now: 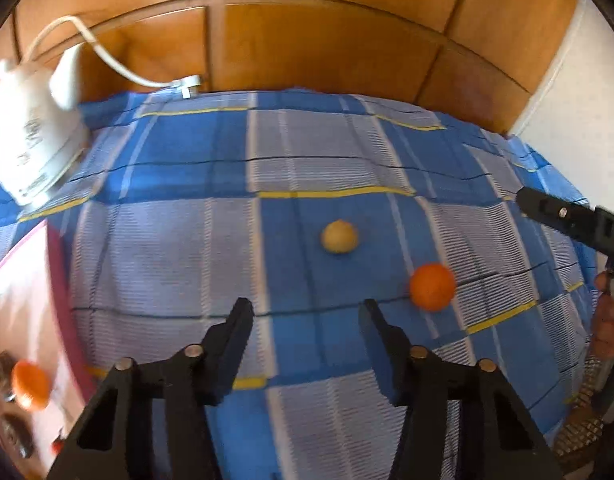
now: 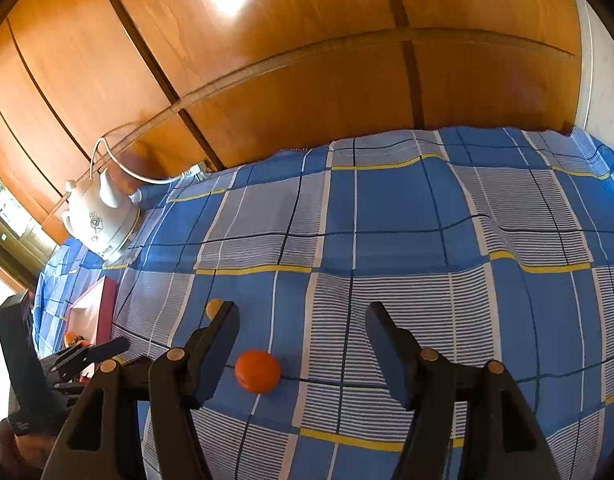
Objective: Organize fruits
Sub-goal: 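Move the left tool toward the small yellow fruit on the bed, then grasp the small yellow fruit with the left tool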
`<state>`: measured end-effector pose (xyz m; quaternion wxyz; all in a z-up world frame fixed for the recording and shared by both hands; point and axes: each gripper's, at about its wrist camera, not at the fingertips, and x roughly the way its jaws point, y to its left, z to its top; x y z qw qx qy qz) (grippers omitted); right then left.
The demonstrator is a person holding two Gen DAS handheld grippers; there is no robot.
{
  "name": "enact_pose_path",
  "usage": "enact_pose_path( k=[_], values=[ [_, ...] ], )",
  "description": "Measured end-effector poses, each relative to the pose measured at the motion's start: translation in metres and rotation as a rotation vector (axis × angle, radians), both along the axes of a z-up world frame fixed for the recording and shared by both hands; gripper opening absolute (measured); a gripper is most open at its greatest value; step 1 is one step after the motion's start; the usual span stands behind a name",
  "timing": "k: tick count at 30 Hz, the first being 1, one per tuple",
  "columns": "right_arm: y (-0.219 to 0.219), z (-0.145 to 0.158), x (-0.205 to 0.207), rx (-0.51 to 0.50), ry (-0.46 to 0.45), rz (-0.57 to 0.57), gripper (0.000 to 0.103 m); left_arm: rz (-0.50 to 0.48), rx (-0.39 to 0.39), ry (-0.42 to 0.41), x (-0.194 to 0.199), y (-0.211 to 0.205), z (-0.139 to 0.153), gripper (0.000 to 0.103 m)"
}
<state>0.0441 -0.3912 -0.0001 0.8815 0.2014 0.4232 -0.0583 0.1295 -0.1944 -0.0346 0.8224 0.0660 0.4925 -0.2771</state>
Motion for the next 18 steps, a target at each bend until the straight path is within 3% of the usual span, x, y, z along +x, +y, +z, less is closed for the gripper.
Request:
enact_pose_path(
  k=[12,18],
  values=[
    [0.004,0.002,0.000,0.005,-0.005,0.012,0.066,-0.059,0.018,-0.002,0.020,-0.047,-0.012,0.036],
    [0.002,0.002,0.000,0.012,-0.005,0.002,0.066,-0.073,0.050,-0.012,0.034,-0.069,-0.023,0.034]
  ],
)
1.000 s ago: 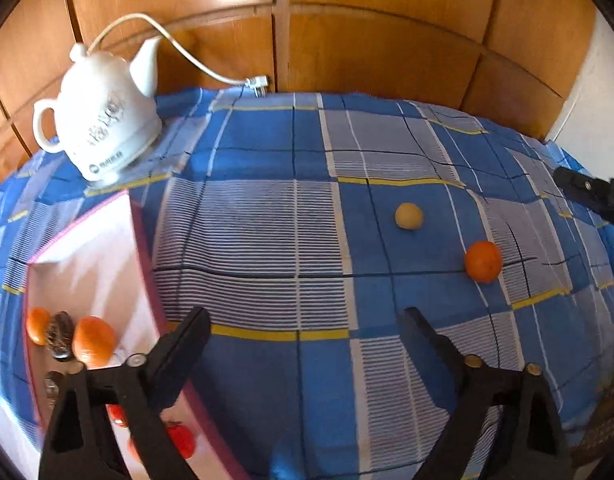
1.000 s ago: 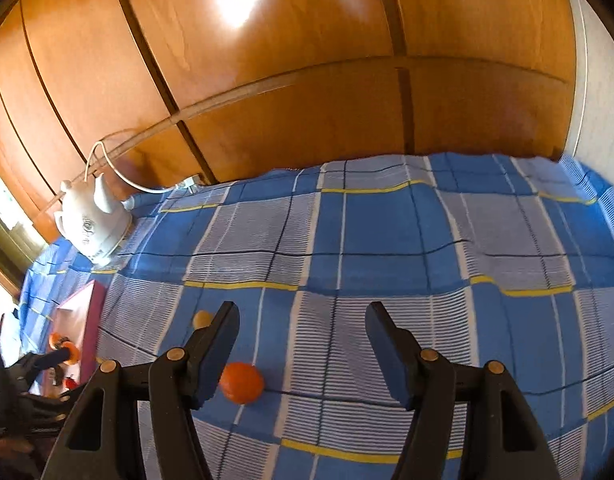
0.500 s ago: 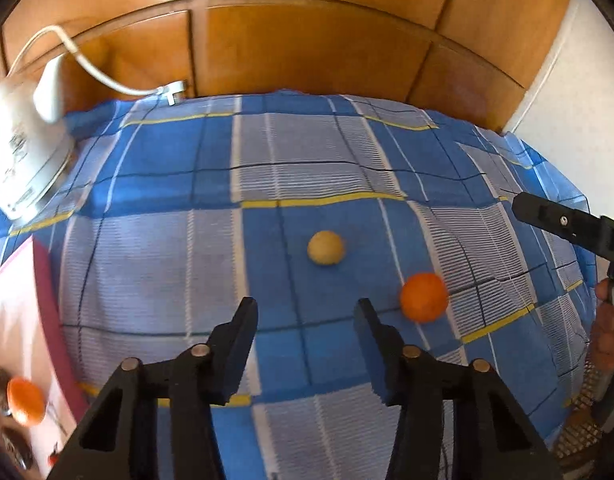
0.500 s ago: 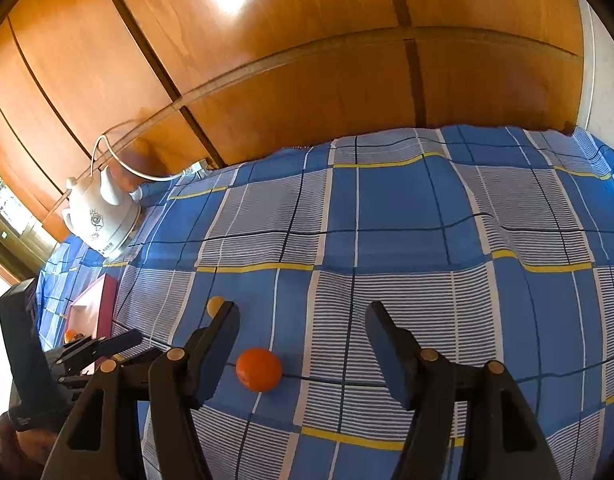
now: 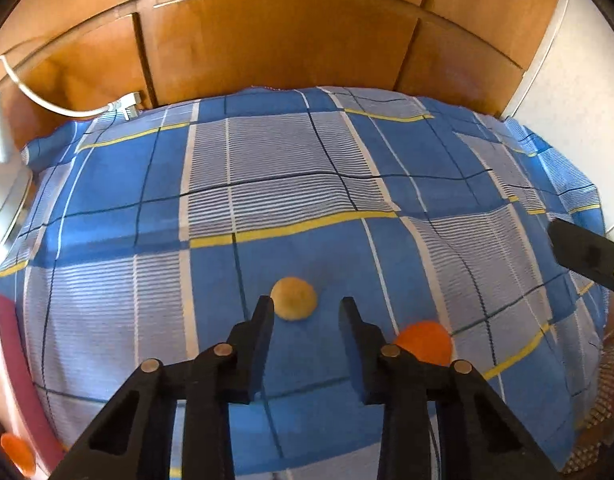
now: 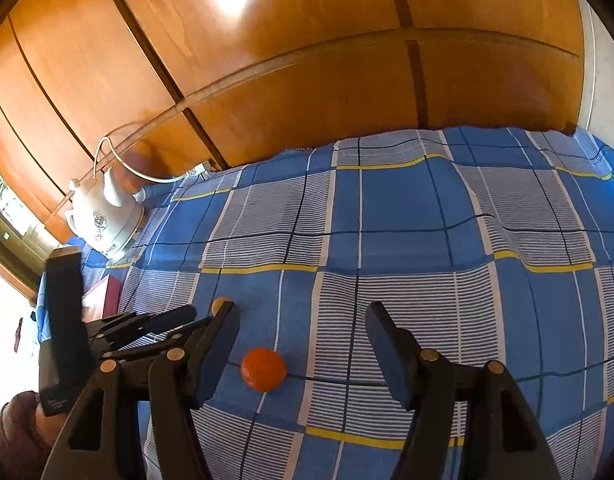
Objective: Organize fruits
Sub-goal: 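Grasp the small yellow fruit with the left tool, then grasp the orange with the right tool while the left tool holds the yellow fruit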
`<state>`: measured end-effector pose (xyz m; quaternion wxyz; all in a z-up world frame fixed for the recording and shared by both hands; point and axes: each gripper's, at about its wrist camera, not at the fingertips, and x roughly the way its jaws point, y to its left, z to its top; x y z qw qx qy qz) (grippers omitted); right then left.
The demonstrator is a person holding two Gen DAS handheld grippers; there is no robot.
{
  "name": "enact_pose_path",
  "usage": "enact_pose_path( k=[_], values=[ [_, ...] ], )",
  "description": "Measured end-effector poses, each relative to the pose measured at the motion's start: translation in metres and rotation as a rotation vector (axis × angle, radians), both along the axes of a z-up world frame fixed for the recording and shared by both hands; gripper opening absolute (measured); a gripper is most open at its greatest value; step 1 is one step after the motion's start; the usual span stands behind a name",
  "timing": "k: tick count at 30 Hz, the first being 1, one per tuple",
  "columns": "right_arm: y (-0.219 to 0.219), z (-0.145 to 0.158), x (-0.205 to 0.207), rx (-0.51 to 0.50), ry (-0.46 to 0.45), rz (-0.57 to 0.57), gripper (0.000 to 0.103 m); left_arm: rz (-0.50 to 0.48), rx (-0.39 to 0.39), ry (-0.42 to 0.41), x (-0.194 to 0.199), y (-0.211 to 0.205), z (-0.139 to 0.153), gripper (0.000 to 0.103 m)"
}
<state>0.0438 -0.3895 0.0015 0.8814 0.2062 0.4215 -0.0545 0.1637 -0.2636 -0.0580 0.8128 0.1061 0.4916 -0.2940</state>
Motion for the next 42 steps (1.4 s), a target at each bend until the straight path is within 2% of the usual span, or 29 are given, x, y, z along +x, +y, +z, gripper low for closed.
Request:
enact_pose_path(
  k=[5,6,7,14,18,23,25,27,33,40,42],
  values=[
    [0.001,-0.001,0.001,0.001,0.004,0.009,0.066,0.032,0.019,-0.017,0.014,-0.007,-0.011,0.032],
    [0.002,-0.001,0.001,0.001,0.005,0.012,0.066,0.036,0.020,-0.020,0.017,-0.007,-0.012,0.028],
    [0.002,-0.002,0.002,-0.001,0.005,0.013,0.066,0.034,0.019,-0.012,0.018,-0.007,-0.014,0.027],
    [0.002,-0.004,0.003,-0.008,0.014,0.018,0.066,0.024,-0.048,-0.004,0.009,0.011,-0.011,0.026],
    [0.002,-0.009,0.004,0.006,0.028,0.026,0.066,0.022,-0.077,-0.045,-0.016,0.031,0.000,0.026],
    [0.013,-0.019,0.010,0.060,0.058,0.103,0.066,0.044,-0.065,-0.098,-0.061,0.060,0.003,0.027],
    [0.019,-0.024,0.012,0.069,0.068,0.128,0.064,0.055,-0.058,-0.106,-0.073,0.069,-0.003,0.027],
    [0.025,-0.029,0.014,0.073,0.086,0.150,0.057,0.070,-0.040,-0.123,-0.082,0.074,-0.010,0.027],
    [0.044,-0.044,0.020,0.023,0.123,0.211,0.054,0.083,-0.053,-0.133,-0.087,0.078,-0.018,0.027],
    [0.059,-0.058,0.027,-0.075,0.146,0.245,0.054,0.092,-0.069,-0.079,-0.086,0.079,-0.026,0.029],
    [0.058,-0.062,0.029,-0.085,0.158,0.245,0.054,0.089,-0.052,-0.103,-0.089,0.076,-0.025,0.028]
  ],
)
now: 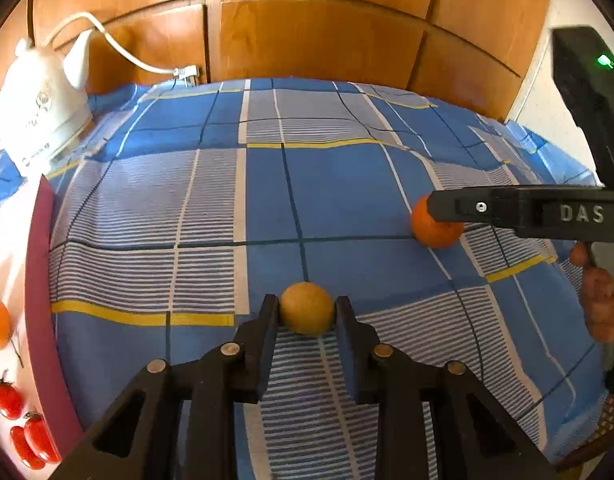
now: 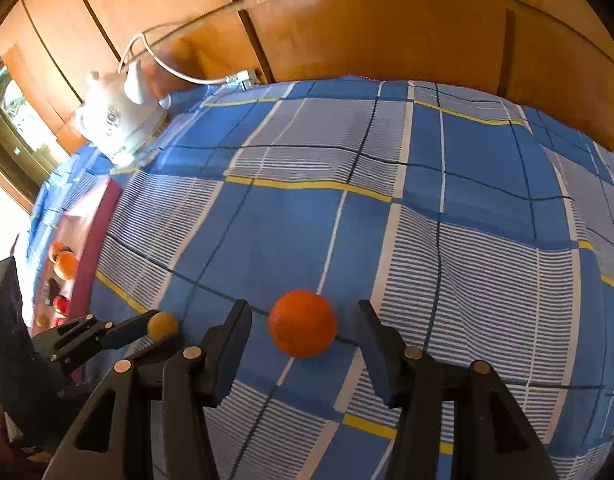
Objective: Organize fruits
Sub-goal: 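Grasp the orange with the right tool while the left tool holds the yellow fruit, then carry the yellow fruit into the tray and open the left tool while the right tool holds the orange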
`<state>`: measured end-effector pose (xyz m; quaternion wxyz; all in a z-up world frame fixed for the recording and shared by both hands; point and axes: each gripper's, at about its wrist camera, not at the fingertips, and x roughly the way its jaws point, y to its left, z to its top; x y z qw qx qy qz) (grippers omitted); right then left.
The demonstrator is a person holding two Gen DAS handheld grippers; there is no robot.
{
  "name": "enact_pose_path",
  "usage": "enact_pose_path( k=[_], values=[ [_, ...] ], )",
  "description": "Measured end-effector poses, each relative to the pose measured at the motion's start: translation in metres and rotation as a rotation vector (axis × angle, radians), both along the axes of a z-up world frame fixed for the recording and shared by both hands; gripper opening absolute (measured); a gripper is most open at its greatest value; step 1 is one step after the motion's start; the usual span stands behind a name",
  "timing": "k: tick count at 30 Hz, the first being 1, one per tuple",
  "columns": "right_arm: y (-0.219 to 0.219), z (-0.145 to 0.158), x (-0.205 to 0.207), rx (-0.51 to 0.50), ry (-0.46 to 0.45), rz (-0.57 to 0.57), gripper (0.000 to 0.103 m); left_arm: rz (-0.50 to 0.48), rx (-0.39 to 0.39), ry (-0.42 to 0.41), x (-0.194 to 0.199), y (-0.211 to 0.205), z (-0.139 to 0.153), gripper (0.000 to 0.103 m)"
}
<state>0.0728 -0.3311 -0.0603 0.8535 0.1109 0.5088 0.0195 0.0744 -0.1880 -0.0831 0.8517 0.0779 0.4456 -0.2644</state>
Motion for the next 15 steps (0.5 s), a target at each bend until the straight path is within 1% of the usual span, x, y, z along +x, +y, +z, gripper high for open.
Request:
enact_pose_path(
  k=[1,3,4,7,13,15],
  values=[
    [0.000,-0.003,0.001,-0.005,0.011,0.003,0.054,0.000,0.003,-0.001,0.000,-0.001,0.000,0.028],
    [0.000,-0.007,0.003,0.005,0.020,0.013,0.043,-0.001,-0.006,0.007,0.001,0.000,0.000,0.028],
    [0.001,-0.009,0.004,0.016,0.025,0.021,0.040,0.000,-0.015,0.012,0.001,0.002,0.000,0.028],
    [0.004,-0.009,0.004,-0.001,0.010,0.027,0.039,-0.002,-0.021,0.012,0.001,0.002,0.000,0.028],
    [-0.005,-0.014,0.007,0.063,0.009,0.002,0.039,-0.001,-0.015,0.013,0.000,0.003,0.002,0.028],
    [-0.002,-0.014,0.007,0.054,0.003,0.005,0.039,0.004,-0.011,0.011,-0.001,0.003,0.004,0.028]
  ],
)
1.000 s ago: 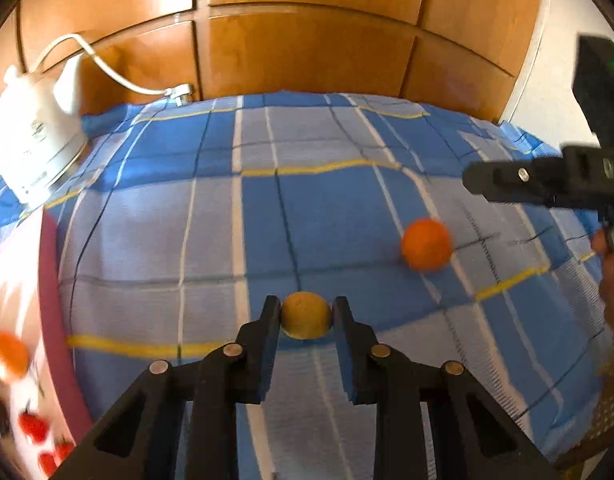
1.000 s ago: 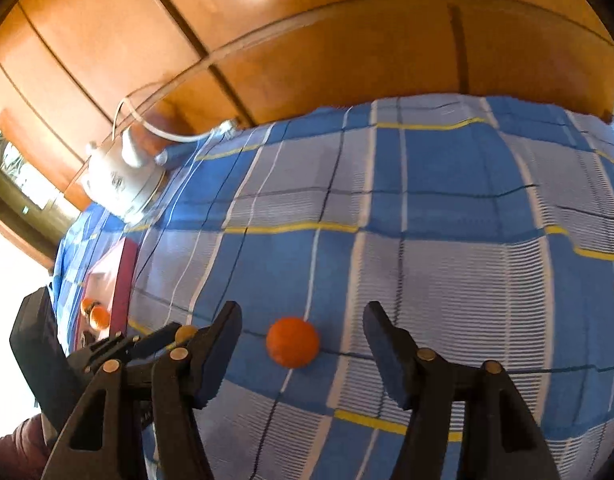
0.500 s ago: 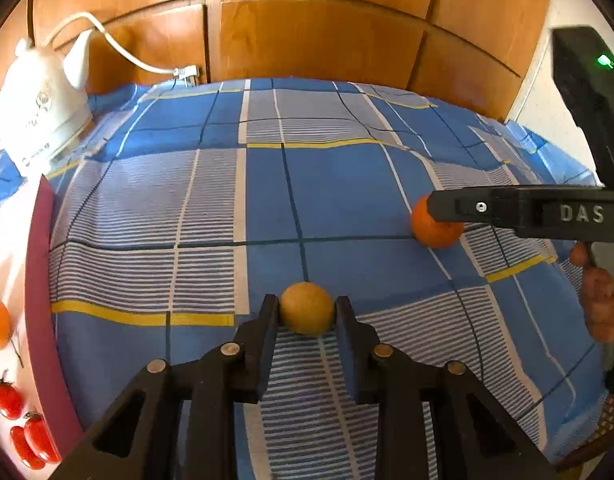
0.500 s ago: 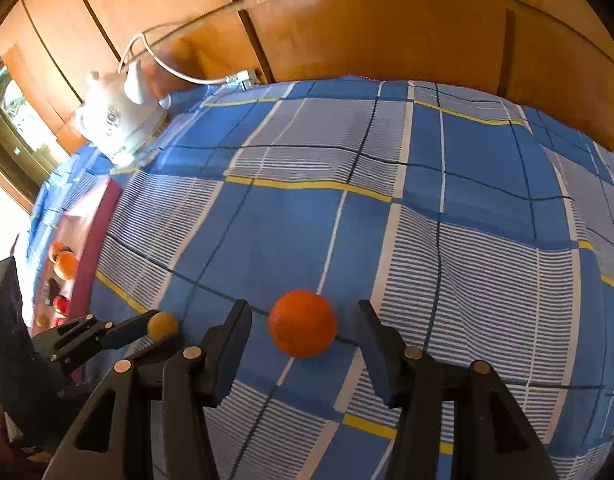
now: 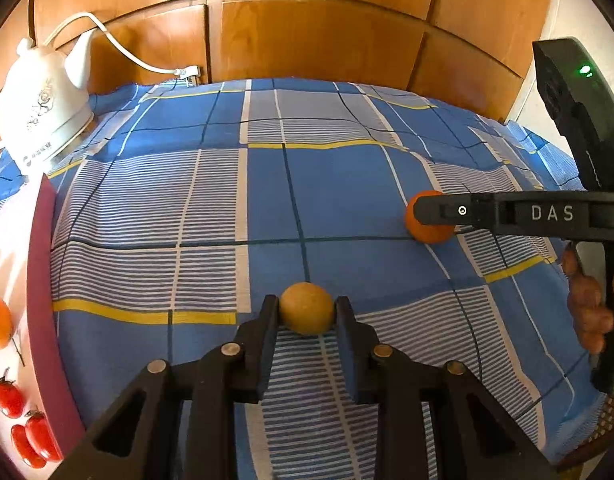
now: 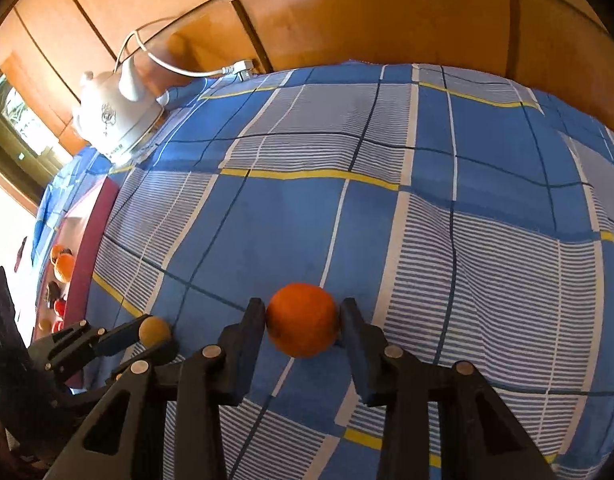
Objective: Organize fruits
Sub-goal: 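Carry the yellow fruit into the tray and open the left tool while the right tool holds the orange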
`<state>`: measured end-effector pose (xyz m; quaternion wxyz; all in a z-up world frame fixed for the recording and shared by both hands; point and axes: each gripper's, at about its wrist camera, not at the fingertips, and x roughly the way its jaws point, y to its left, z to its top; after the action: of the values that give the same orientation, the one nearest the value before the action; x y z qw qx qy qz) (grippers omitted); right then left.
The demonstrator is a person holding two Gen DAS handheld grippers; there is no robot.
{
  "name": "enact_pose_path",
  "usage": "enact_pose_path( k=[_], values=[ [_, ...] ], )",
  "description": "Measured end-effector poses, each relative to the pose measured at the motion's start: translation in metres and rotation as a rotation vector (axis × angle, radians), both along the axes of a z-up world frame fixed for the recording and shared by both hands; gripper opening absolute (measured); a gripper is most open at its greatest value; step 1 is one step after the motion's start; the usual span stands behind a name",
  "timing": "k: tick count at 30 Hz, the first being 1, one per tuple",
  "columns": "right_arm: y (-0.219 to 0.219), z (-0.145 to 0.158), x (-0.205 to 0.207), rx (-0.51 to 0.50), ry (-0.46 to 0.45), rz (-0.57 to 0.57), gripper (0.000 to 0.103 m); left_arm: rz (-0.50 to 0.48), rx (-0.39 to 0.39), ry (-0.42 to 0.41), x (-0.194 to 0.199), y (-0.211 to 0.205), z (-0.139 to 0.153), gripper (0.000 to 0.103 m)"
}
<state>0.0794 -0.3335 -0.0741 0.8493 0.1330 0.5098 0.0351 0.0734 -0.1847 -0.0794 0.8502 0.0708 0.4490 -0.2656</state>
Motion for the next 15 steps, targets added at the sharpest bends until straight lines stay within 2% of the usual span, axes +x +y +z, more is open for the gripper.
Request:
enact_pose_path(
  k=[5,15],
  values=[
    [-0.003,-0.002,0.001,0.024,0.001,-0.013,0.039,0.010,-0.002,-0.014,-0.003,0.003,0.006,0.028],
    [0.007,0.000,0.000,-0.051,-0.016,0.016,0.039,0.094,-0.045,-0.087,-0.013,0.036,0.052,0.028]
  ],
)
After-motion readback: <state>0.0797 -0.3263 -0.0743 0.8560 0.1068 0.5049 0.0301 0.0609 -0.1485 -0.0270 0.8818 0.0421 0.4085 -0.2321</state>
